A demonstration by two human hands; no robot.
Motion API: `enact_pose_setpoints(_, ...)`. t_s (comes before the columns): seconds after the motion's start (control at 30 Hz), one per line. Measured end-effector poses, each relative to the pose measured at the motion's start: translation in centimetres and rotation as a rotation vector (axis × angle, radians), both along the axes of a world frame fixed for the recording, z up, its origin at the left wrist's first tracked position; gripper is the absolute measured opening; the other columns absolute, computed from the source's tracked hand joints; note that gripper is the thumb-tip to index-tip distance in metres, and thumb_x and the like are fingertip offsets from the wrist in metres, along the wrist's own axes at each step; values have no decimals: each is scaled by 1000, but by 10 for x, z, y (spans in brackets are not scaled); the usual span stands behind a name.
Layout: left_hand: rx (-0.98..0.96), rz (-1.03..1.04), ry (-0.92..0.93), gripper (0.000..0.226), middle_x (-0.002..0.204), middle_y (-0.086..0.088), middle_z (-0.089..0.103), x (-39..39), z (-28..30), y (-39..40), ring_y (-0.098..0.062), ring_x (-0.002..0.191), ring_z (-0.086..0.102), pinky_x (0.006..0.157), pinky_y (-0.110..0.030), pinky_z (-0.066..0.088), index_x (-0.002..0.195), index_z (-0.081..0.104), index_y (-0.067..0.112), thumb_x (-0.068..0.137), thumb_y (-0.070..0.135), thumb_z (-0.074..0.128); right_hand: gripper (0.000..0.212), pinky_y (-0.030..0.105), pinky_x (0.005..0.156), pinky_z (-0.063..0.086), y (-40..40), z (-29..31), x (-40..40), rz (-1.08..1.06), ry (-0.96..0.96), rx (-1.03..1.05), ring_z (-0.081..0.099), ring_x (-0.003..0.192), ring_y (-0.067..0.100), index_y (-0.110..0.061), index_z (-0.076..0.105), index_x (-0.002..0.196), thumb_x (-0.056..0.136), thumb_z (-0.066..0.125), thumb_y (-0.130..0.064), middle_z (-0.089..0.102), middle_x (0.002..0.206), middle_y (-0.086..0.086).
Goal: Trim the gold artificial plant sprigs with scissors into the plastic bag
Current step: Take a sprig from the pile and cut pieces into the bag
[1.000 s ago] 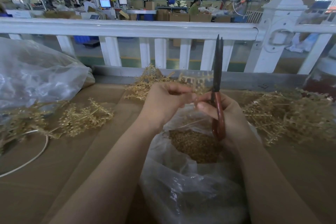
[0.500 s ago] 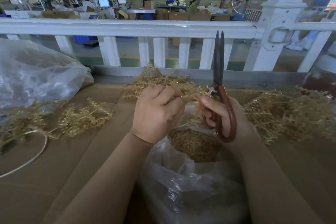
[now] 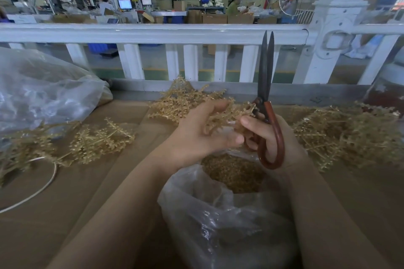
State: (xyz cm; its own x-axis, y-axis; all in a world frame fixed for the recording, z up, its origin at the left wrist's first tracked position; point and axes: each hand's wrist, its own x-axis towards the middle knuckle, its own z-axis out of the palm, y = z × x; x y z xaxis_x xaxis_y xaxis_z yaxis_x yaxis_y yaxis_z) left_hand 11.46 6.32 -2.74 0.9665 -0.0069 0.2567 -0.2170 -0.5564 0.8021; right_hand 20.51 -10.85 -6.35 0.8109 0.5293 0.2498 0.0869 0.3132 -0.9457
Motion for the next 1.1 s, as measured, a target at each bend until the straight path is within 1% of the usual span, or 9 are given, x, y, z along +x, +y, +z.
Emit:
enact_pose_setpoints(0.07, 7, 10, 96, 83, 140, 13, 48, 0, -5, -2, -9, 136, 41, 116, -43, 34, 141, 46, 30, 69, 58, 77, 28, 27, 50, 36, 0, 0, -1, -2, -23, -23, 44, 59, 22, -13, 73, 82, 70, 83, -36, 48, 71, 14)
enact_pose_setpoints(0.17, -175, -40, 150, 49, 128, 9, 55, -3, -11, 0, -12, 126, 52, 109, -42, 43, 113, 60, 41, 72, 59, 78, 57, 32, 55, 38, 0, 1, 0, 14, -43, -50, 43, 65, 30, 10, 62, 96, 71, 83, -37, 49, 76, 18)
enact_pose_setpoints(0.23, -301, -76, 117, 49, 118, -6, 63, -3, -12, 6, -20, 113, 63, 96, -37, 52, 108, 65, 18, 72, 43, 86, 66, 32, 57, 38, 1, 2, -2, 25, -40, -55, 43, 66, 30, 15, 56, 99, 70, 83, -38, 47, 74, 17)
enact_pose_setpoints(0.3, -344, -104, 60, 47, 96, -4, 70, -4, -13, 9, -14, 92, 70, 79, -24, 55, 100, 62, -5, 72, 24, 85, 63, 30, 54, 36, 1, 2, -3, 23, -45, -72, 40, 64, 30, 11, 60, 99, 70, 83, -39, 45, 72, 16)
enact_pose_setpoints(0.37, -290, -140, 38, 28, 83, 4, 72, -5, -12, 7, -7, 81, 69, 74, -17, 52, 91, 67, -4, 77, 16, 80, 57, 32, 55, 35, 1, 2, -4, 31, -52, -96, 41, 70, 33, 7, 64, 98, 70, 82, -39, 49, 80, 19)
enact_pose_setpoints(0.5, -387, -152, 4, 24, 89, -27, 69, -4, -18, 3, -33, 80, 65, 79, -43, 55, 92, 69, -7, 83, 15, 74, 38, 27, 53, 41, 3, 2, -4, 30, -23, -73, 47, 64, 28, -9, 75, 91, 70, 83, -39, 58, 77, 15)
enact_pose_setpoints(0.67, -595, -11, -115, 10, 66, 4, 68, -3, -18, 10, -8, 60, 63, 61, -19, 53, 65, 73, 23, 73, 19, 74, 11, 21, 45, 39, 0, 1, -2, 18, -22, 20, 50, 58, 12, -17, 79, 84, 84, 73, -25, 69, 77, 4)
enact_pose_setpoints(0.97, -638, 66, -150, 11, 64, 10, 65, -3, -19, 9, -6, 62, 60, 66, -21, 55, 65, 74, 29, 72, 20, 76, 25, 22, 47, 40, 0, 6, -7, 78, -65, -121, 48, 55, 15, -6, 68, 87, 80, 78, -28, 68, 76, 6)
enact_pose_setpoints(1.1, -538, 157, -388, 21, 71, 9, 71, -3, -22, 4, -3, 66, 63, 63, -19, 51, 69, 73, 28, 77, 9, 79, 18, 26, 48, 37, 1, 9, -11, 72, -59, -141, 48, 56, 18, -13, 67, 77, 82, 74, -29, 65, 72, 8)
